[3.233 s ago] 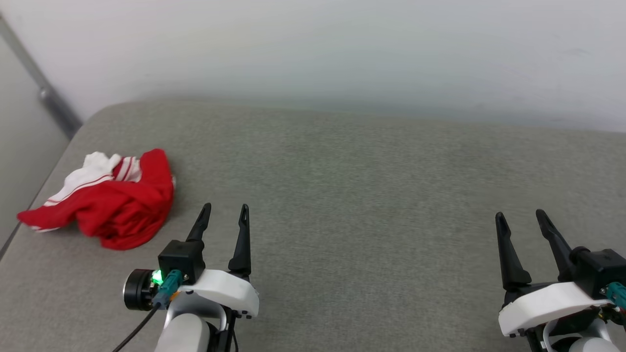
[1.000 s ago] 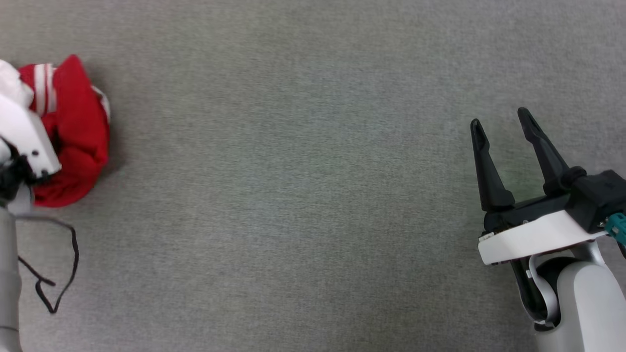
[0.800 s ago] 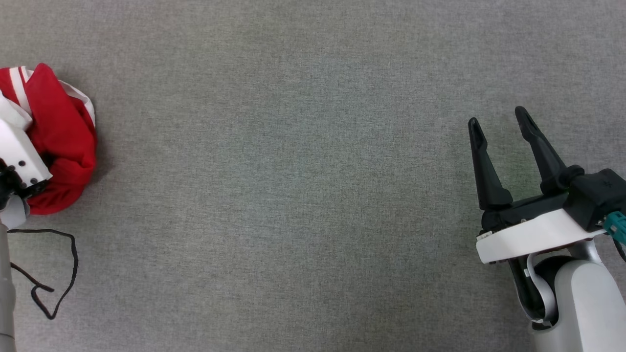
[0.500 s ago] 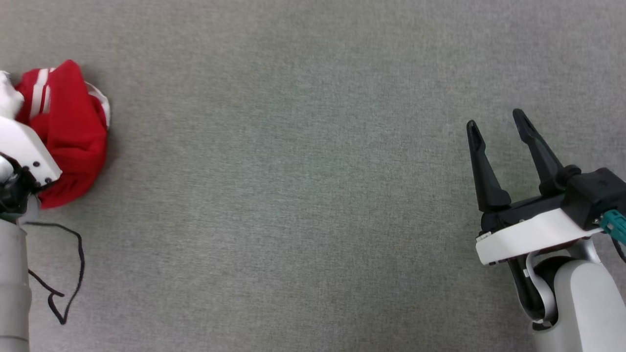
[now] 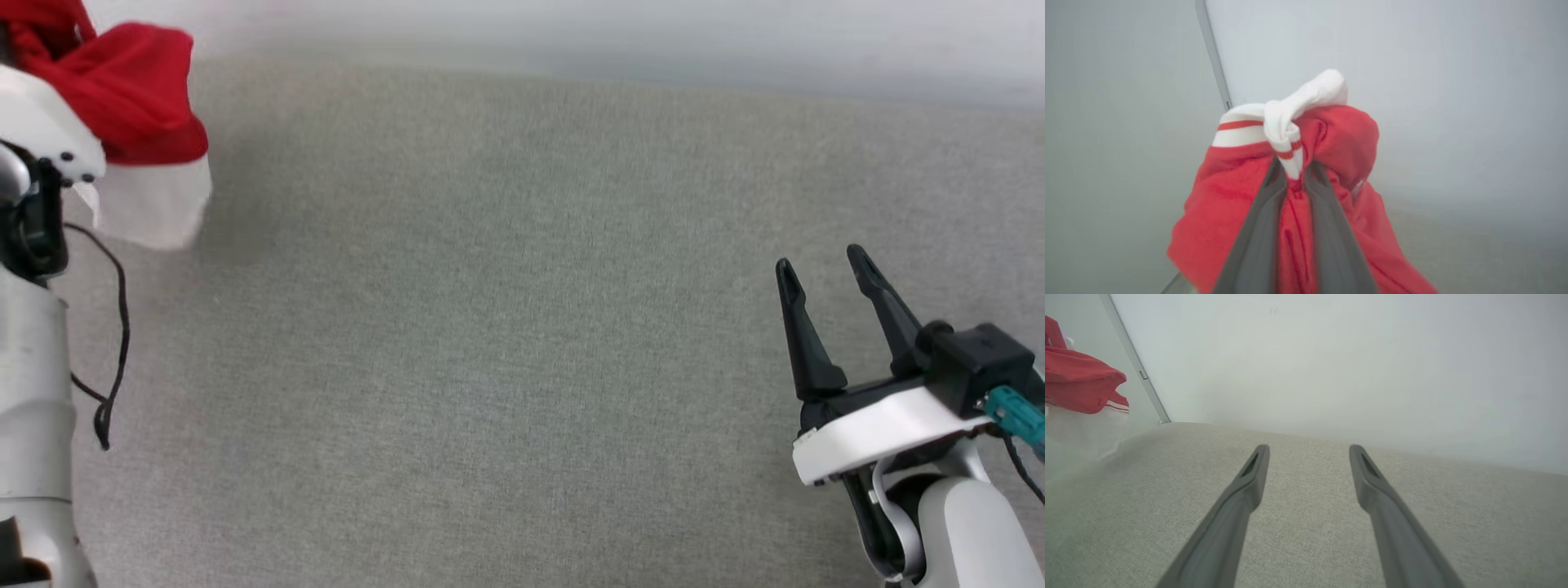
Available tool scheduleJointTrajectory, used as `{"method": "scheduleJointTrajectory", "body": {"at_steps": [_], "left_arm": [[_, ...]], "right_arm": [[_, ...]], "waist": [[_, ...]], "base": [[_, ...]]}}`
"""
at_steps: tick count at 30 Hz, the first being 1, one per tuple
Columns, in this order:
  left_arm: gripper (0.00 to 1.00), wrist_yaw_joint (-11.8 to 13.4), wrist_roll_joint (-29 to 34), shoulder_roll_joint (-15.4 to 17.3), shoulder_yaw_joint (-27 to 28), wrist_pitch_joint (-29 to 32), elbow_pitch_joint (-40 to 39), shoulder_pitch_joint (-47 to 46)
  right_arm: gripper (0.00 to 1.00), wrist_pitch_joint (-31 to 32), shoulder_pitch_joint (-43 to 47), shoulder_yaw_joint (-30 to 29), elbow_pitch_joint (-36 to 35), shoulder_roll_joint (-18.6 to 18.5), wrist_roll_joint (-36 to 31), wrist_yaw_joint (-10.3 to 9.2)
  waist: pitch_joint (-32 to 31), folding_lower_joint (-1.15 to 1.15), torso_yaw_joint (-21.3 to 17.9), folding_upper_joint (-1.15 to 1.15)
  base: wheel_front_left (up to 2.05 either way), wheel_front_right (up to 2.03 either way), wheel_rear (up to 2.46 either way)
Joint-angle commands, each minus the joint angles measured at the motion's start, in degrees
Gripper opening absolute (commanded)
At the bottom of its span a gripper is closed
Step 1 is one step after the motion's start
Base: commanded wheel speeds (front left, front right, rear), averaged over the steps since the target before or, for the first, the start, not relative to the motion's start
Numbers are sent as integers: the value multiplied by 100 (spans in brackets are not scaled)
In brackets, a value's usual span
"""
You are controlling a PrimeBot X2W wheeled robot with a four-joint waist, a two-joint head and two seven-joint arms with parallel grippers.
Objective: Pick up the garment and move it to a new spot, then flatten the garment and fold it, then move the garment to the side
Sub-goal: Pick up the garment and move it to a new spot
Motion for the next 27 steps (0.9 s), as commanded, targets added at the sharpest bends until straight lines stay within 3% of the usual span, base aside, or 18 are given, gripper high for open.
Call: {"method": "scheduleJointTrajectory", "body": {"at_steps": [1, 7, 15, 22, 27], "left_arm": [[0, -25, 15, -73, -34, -104, -17, -51], [0, -170, 117, -415, -347, -598, -161, -105], [0, -490, 56, -1028, -902, -679, -756, 459], [0, -727, -210, -1750, -1435, -832, -1464, 1304], [0, -793, -452, -2044, -2044, -894, -1571, 1999]], "right_arm": [[100, -3, 94, -16, 22, 21, -4, -2], [100, 39, 387, -133, 80, 69, 46, -2], [100, 140, 720, -188, 45, 83, 96, -2], [100, 216, 881, -304, -62, 84, 221, -2], [100, 217, 841, -322, -95, 86, 273, -2]], "waist": [[-267, 0, -60, 0], [-745, 0, -363, 0], [-1200, 0, -1112, 0], [-1199, 0, -1756, 0], [-996, 0, -2049, 0]], "base": [[0, 0, 0], [0, 0, 0], [0, 0, 0], [0, 0, 0], [0, 0, 0]]}}
